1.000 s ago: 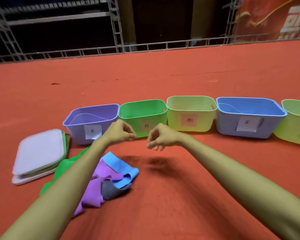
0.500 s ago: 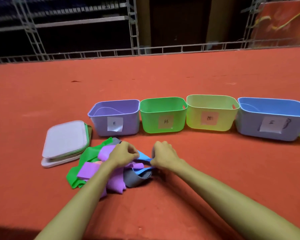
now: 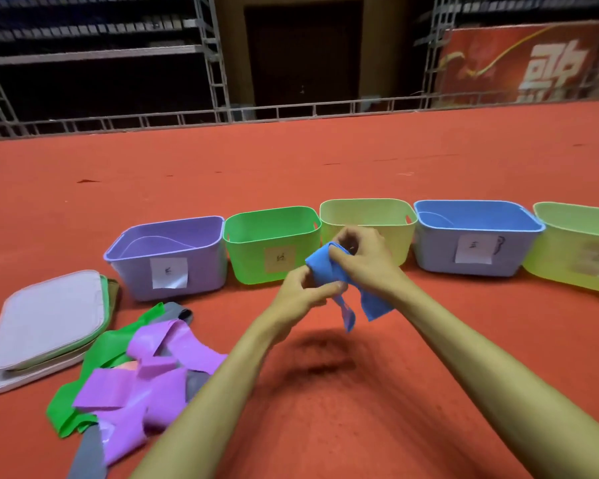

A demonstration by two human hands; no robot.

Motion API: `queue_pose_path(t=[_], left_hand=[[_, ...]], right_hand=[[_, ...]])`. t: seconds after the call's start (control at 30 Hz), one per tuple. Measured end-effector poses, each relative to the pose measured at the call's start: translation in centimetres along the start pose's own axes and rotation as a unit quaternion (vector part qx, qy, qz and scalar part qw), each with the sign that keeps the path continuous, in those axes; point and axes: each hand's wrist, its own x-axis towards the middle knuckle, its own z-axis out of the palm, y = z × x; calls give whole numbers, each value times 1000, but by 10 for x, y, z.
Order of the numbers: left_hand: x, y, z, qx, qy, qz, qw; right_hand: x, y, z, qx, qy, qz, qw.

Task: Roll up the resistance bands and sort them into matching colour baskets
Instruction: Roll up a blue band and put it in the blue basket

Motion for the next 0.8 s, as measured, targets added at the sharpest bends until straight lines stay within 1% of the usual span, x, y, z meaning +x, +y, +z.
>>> queue_pose_path(t=[0.07,0.13,0.2,0.27,0.4,0.43,0.47,0.53,0.57,0.6,0.63,0.7,0.73,0.8], left_hand=[[0,0,27,-53,-1,-57,997],[-4,-5,45,-91,-16,-92,991],[-10,-15,54,-98,-39,-115,988],[-17,-23,56,-99,-51,-132,985],[-20,-18,46,-135,-21,-132,982],[-19,-13,44,-145,-15,-133,980],[-17,-7,44,-157,-9,-139,978],[-12,2,47,-189,-1,-147,971],[-9,6,50,-199,2,-151,968],[-6,11,53,-209,5,-155,966],[-3,17,56,-217,10,-157,963],[2,25,62,-254,22,-169,952],[3,29,63,-269,24,-171,948],[7,32,65,-274,16,-171,946]], right_hand=[[-4,11,-17,-7,17,-1,1000],[-8,26,-34,-2,33,4,999],[-12,43,-49,15,58,17,998],[-19,61,-57,35,64,40,997],[-42,106,-53,44,43,99,993],[-47,116,-54,39,18,103,994],[-53,120,-57,13,-29,101,994],[-69,120,-61,-86,-129,54,986],[-76,113,-63,-123,-139,5,983],[-82,102,-66,-126,-123,-55,983],[-87,88,-67,-107,-97,-117,983],[-89,66,-69,-90,-55,-206,973],[-87,59,-70,-102,-38,-231,967],[-81,56,-73,-128,10,-239,962]])
